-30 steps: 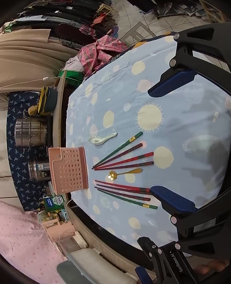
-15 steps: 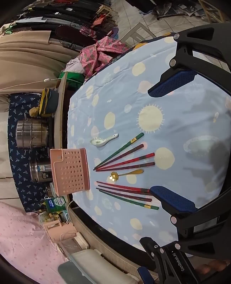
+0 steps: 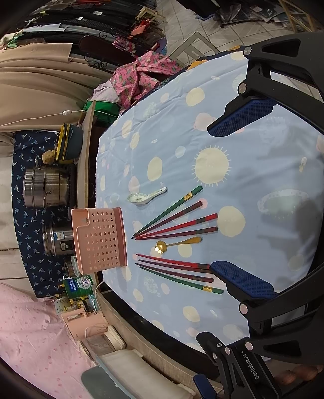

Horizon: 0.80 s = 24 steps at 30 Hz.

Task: Organize utensils

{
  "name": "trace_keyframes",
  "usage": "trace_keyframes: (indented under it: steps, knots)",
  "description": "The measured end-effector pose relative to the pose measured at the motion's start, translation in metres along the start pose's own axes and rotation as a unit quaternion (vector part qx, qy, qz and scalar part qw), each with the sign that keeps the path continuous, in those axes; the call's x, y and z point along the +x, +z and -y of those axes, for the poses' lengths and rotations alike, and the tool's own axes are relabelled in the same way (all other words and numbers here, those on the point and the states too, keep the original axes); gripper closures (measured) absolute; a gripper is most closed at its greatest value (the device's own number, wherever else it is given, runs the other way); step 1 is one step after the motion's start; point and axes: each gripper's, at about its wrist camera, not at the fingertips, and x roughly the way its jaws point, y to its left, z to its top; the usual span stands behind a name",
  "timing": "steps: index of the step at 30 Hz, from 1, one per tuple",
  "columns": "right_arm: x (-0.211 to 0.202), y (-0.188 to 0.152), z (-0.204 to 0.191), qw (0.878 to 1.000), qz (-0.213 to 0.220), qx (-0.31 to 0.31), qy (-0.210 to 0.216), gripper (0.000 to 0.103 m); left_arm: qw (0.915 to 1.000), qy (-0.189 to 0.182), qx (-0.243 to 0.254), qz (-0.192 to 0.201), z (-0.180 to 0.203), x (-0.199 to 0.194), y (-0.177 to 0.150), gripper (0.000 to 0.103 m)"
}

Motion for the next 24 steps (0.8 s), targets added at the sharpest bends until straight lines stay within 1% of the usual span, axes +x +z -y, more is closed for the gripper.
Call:
trace_keyframes:
  steps: [24]
  knots:
    - [-0.0002,-0.0006,0.0000,1.000,0.000,0.000,0.001,0.007,1.0000,0.001,0.000,0.002,-0.0016,0.0001,0.0006,0.007]
